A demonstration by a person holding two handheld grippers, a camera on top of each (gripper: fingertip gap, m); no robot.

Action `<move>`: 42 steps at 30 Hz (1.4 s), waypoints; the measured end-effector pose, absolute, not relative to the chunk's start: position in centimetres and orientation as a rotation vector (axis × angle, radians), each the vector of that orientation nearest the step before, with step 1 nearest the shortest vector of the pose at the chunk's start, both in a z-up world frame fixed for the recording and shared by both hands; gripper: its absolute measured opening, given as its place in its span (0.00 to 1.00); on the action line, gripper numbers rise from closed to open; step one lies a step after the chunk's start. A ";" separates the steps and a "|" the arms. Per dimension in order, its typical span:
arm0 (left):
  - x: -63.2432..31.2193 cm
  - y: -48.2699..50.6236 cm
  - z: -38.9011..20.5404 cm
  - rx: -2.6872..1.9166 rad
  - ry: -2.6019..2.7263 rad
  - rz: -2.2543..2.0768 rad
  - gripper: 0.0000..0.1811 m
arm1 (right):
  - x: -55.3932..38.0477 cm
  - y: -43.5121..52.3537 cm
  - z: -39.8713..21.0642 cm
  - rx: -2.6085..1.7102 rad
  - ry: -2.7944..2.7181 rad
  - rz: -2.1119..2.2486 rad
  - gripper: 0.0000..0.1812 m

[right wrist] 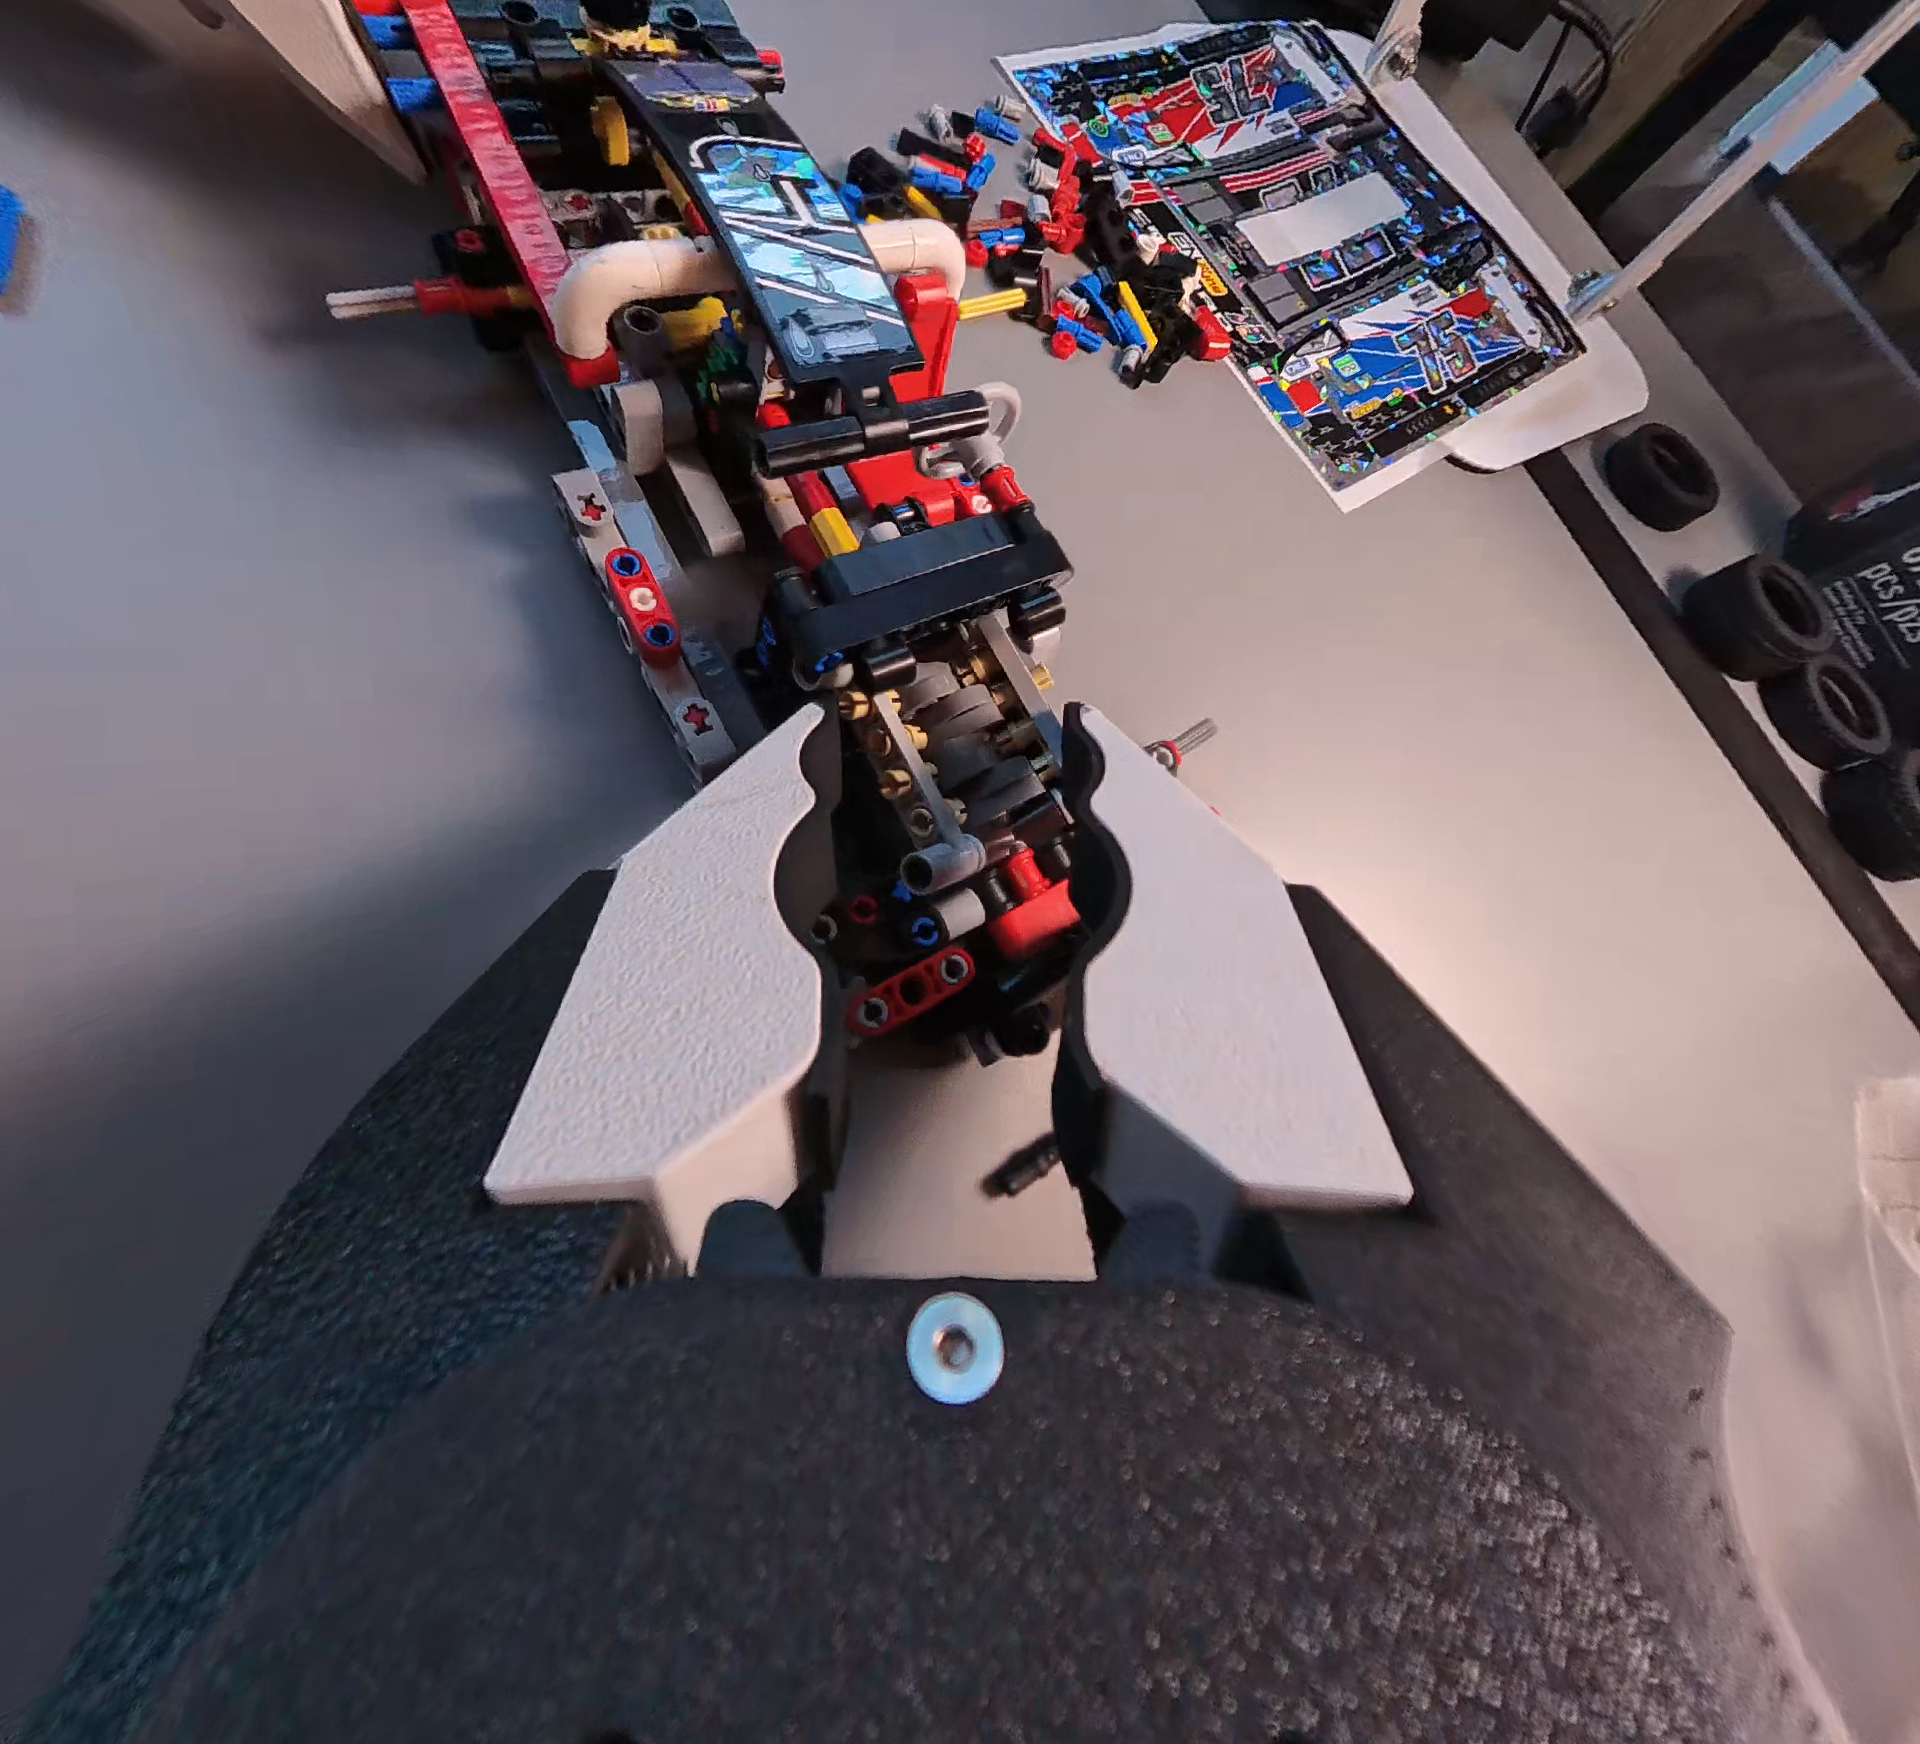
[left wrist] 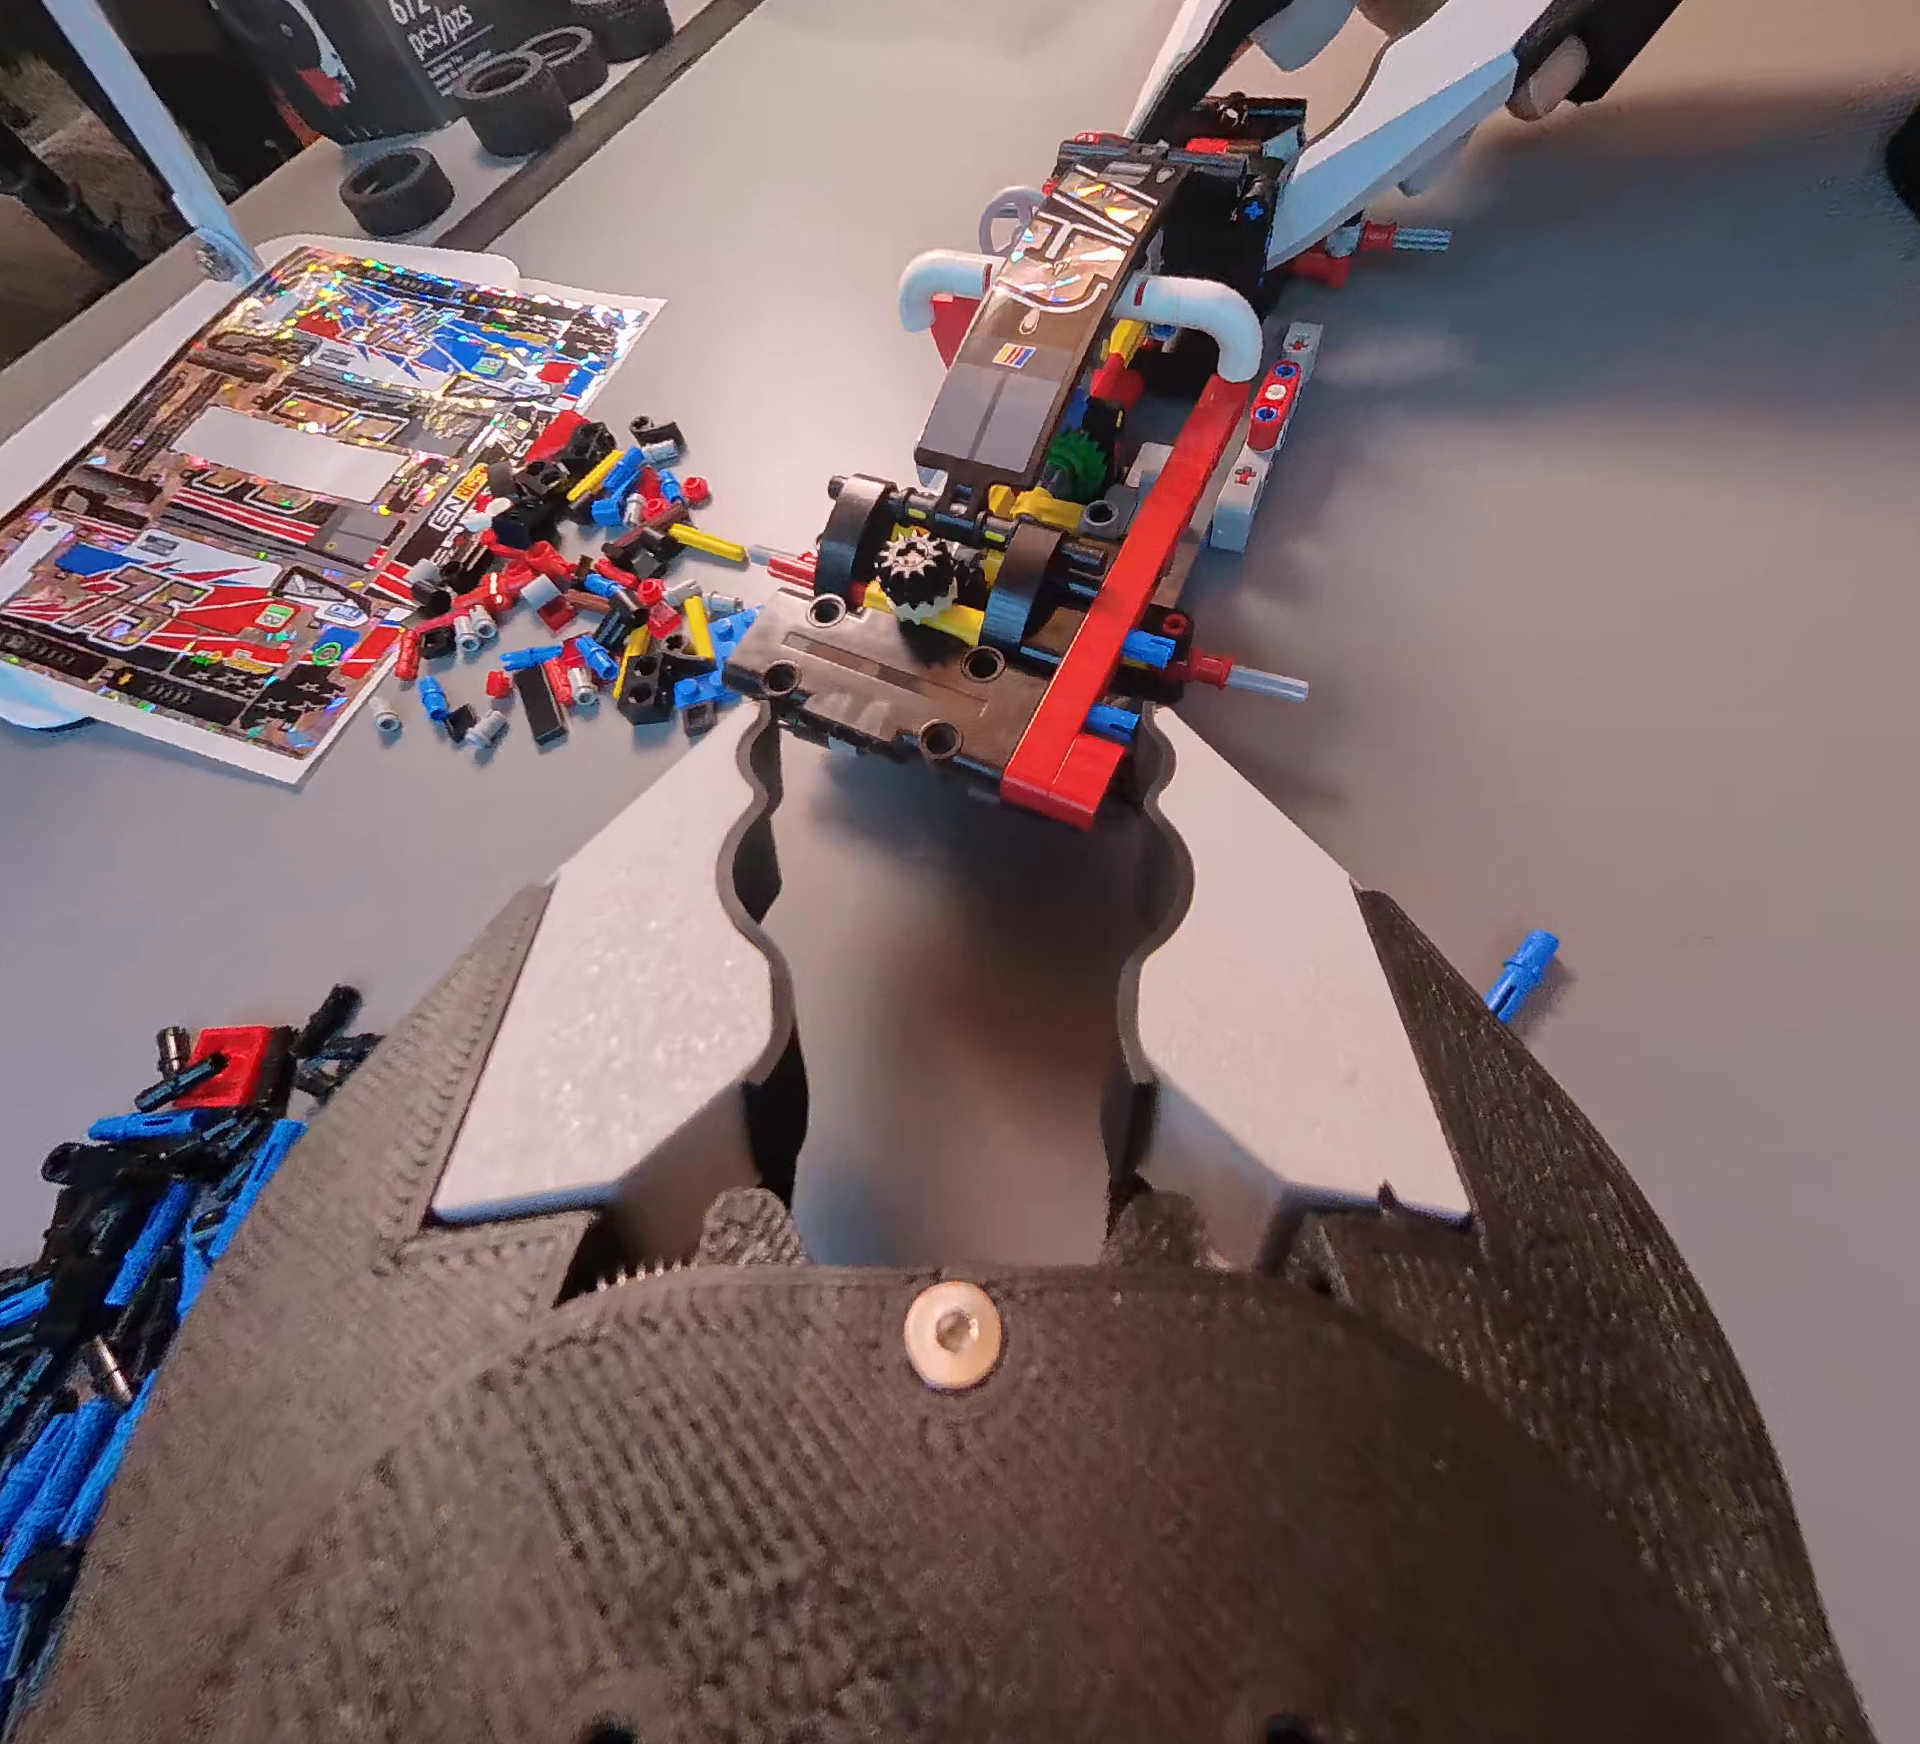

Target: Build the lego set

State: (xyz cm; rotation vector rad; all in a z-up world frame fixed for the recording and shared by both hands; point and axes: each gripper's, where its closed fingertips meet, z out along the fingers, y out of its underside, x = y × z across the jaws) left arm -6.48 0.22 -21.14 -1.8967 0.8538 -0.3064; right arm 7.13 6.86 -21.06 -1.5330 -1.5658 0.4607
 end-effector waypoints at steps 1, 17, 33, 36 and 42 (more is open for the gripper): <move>-6.7 0.4 -21.1 -1.905 0.838 -0.310 0.37 | 6.8 7.2 -21.1 -1.531 -1.567 0.452 0.22; -8.5 1.2 -18.3 -1.796 0.649 -0.463 0.37 | 7.1 7.2 -17.1 -1.479 -1.351 0.637 0.27; -10.5 0.3 -18.1 -1.758 0.698 -0.350 0.22 | 5.6 4.2 -15.8 -1.414 -1.288 0.830 0.17; -10.7 -0.2 -19.1 -1.791 0.756 -0.326 0.21 | 5.6 4.1 -16.6 -1.403 -1.338 0.755 0.16; -9.4 -1.2 -20.7 -1.819 0.920 -0.263 0.22 | 5.4 3.8 -17.0 -1.387 -1.369 0.712 0.14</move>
